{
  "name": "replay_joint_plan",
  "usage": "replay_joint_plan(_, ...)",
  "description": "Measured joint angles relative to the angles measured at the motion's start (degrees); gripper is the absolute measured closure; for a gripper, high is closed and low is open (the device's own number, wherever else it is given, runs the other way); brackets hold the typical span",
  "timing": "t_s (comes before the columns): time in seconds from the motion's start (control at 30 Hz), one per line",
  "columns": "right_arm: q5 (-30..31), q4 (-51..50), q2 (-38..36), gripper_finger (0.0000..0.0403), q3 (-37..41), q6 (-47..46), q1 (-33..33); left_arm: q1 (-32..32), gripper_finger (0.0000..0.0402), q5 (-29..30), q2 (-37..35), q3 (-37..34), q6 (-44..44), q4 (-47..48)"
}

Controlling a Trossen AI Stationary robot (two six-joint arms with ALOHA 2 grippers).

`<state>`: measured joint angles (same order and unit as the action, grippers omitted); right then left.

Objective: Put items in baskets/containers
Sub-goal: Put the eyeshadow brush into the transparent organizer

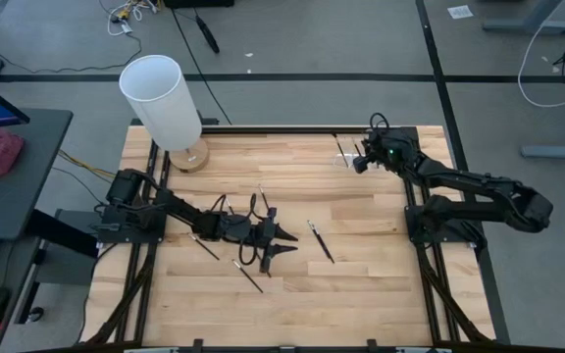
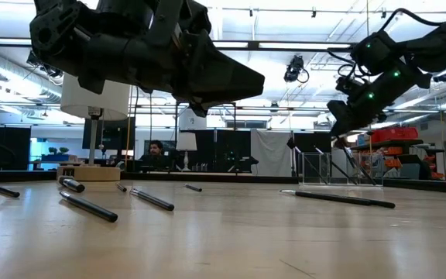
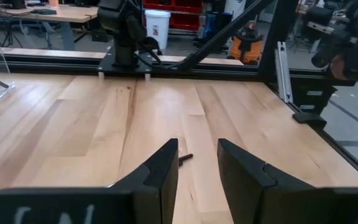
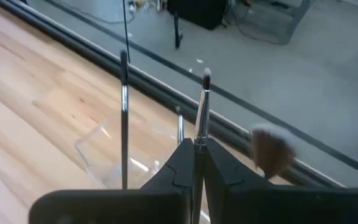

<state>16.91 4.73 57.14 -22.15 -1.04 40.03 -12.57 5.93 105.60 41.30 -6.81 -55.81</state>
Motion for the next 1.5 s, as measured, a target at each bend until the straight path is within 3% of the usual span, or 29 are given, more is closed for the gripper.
replay_joint_plan(0.33,-0.22,-1.01,0.3,0.0391,0.0,0.02,0.05,-0.03,0.0285,0.02,0.0,0.0,-0.06,0.0)
replay_joint_plan(0.8,-0.02,0.25,8.1,0.0379,0.0,-0.69,0.03,-0.56,0.0285,0.0,0.0,-0.01,-1.57,-0.02)
replay_joint_plan(1.17,0.17,0.65,9.25,0.0373,0.0,-1.6,0.03,-0.59,0.0285,-0.04,0.0,0.0,-1.59,-0.02)
replay_joint_plan(1.5,0.15,2.45,8.79,0.0293,0.0,-1.49,0.03,-0.59,0.0285,-0.04,0.0,0.0,-1.63,-0.02)
